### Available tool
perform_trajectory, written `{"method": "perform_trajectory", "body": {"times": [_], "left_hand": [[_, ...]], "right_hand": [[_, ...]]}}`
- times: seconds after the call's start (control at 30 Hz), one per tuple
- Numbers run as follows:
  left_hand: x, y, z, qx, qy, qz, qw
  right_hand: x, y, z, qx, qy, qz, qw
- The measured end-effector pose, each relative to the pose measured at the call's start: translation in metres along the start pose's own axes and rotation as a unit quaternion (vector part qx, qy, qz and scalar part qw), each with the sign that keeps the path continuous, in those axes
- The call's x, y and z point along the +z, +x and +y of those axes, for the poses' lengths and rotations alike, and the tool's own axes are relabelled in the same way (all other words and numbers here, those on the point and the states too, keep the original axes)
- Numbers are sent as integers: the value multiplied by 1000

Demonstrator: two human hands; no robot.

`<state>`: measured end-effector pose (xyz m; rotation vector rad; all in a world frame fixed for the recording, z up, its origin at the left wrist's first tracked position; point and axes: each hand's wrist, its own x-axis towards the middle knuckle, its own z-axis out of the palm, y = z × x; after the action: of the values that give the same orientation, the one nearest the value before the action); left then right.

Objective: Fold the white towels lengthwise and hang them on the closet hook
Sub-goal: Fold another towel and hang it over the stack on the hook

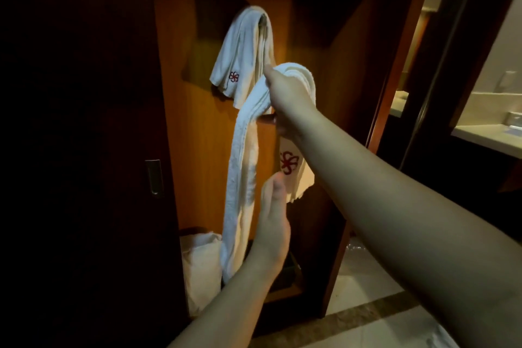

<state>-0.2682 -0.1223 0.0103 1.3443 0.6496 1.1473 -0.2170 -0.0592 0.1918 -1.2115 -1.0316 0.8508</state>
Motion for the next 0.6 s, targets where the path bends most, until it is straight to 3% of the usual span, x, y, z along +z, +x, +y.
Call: {"method": "perform_trajectory", "body": {"times": [0.2, 0.43, 0.6], "left_hand": [[-9, 44, 25, 6, 30, 35, 999], [-21, 87, 36, 31, -81, 130, 988], [-24, 131, 60, 85, -134, 224, 962]], "right_hand": [[-20, 15, -22, -33, 99, 41, 994], [-75, 50, 12, -46, 78, 111, 990], [-109, 96, 52, -67, 46, 102, 991]]}}
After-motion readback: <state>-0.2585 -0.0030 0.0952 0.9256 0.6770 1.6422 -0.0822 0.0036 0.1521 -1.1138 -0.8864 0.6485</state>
